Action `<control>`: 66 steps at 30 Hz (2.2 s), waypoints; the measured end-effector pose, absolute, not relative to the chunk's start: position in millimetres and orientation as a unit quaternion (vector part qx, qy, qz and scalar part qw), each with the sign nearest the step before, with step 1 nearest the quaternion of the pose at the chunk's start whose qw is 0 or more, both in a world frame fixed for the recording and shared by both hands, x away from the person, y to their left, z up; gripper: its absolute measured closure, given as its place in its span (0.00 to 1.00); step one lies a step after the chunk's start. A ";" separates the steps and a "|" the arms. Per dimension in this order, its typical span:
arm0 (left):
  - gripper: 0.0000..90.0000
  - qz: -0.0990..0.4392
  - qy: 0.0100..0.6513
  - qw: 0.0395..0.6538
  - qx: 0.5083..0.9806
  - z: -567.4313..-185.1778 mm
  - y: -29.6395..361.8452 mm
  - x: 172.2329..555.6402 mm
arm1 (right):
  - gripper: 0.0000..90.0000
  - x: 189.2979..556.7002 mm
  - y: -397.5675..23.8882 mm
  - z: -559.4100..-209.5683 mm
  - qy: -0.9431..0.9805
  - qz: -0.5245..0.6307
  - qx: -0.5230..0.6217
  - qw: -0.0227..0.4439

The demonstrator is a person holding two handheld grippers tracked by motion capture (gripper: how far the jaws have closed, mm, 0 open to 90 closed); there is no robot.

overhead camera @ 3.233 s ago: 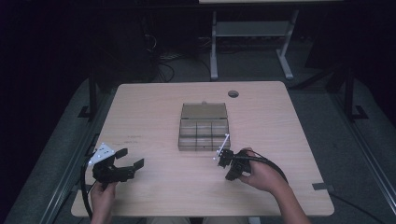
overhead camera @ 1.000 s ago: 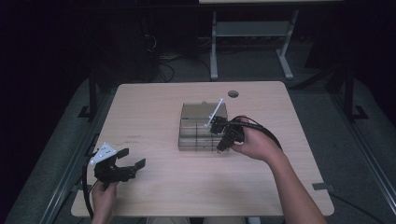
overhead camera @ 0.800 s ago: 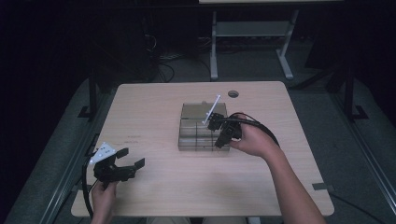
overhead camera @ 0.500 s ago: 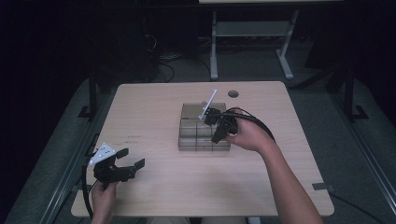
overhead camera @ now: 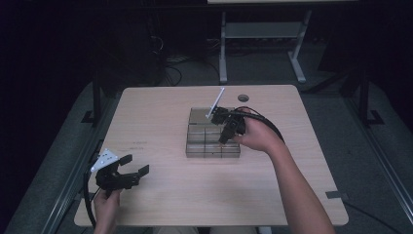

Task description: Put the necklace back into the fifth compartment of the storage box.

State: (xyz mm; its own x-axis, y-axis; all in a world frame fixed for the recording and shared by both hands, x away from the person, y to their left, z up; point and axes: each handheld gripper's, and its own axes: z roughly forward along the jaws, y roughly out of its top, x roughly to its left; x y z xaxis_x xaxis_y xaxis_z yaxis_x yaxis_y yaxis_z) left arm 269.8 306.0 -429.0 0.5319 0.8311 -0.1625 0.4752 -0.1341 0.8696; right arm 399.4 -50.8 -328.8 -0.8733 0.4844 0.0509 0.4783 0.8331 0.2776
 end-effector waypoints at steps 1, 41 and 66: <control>0.16 0.185 0.447 0.482 0.731 -429.1 306.0 270.0 | 0.97 400.9 -50.5 -329.2 0.958 0.140 0.251 0.012; 0.16 0.185 0.451 0.481 0.729 -429.6 309.0 270.0 | 0.97 437.1 -27.7 -362.2 0.953 0.130 0.273 -0.016; 0.16 0.184 0.450 0.482 0.729 -429.9 308.1 270.1 | 0.97 449.5 -24.2 -393.1 0.948 0.113 0.295 -0.033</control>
